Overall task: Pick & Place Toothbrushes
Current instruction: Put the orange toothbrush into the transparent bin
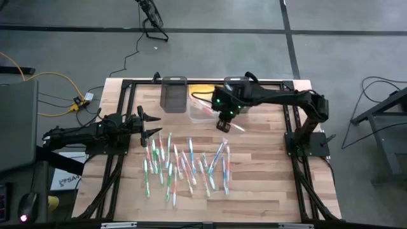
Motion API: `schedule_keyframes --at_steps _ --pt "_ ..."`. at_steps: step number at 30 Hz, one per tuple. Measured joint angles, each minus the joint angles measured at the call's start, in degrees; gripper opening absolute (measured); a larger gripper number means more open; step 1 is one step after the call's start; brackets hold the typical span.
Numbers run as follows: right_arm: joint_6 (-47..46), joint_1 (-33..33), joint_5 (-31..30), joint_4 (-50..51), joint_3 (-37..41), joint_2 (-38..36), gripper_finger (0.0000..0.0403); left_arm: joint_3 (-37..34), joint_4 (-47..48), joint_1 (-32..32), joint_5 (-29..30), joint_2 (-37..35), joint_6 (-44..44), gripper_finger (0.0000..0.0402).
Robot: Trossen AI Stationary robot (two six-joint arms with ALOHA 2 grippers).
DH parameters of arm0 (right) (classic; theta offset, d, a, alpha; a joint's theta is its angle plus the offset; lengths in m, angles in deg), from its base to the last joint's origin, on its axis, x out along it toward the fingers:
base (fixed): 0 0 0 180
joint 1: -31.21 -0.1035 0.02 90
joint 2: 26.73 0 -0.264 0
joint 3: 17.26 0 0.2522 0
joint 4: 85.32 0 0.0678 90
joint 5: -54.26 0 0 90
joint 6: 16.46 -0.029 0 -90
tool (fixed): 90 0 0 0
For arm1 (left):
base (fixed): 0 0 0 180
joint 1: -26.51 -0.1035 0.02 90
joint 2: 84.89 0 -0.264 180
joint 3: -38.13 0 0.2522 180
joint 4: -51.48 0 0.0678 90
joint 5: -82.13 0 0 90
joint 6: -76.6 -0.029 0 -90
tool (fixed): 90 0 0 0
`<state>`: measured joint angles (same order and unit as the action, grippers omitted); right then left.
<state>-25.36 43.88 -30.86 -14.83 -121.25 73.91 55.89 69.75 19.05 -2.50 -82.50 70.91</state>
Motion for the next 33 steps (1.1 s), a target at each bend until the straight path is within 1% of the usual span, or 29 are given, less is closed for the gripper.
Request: schedule_keyframes --at_steps 9,15,18,22,26,30,33 --pt "6.1 4.3 -0.1 -0.6 -14.2 10.6 0.0005 0.0 0.0 0.0 0.0 0.0 0.0 0.0206" --pt "10.0 5.9 -0.4 -4.7 -20.4 16.5 0.0005 0.0 0.0 0.0 0.0 0.0 0.0 0.0206" --pt "10.7 6.2 -1.3 -7.2 -21.4 18.1 0.0005 0.0 0.0 0.0 0.0 0.0 0.0 0.0206" --pt "10.7 7.3 -2.3 -9.4 -21.6 18.1 0.0005 0.0 0.0 0.0 0.0 0.0 0.0 0.0206" --pt "10.7 9.0 -2.0 -9.0 -21.6 18.1 0.0005 0.0 0.0 0.0 0.0 0.0 0.0 0.0206" --pt "10.7 10.5 -0.9 -9.0 -21.6 19.8 0.0005 0.0 0.0 0.0 0.0 0.0 0.0 0.0206" --pt "10.7 11.1 1.2 -9.6 -21.5 21.9 0.0005 0.0 0.0 0.0 0.0 0.0 0.0 0.0206"
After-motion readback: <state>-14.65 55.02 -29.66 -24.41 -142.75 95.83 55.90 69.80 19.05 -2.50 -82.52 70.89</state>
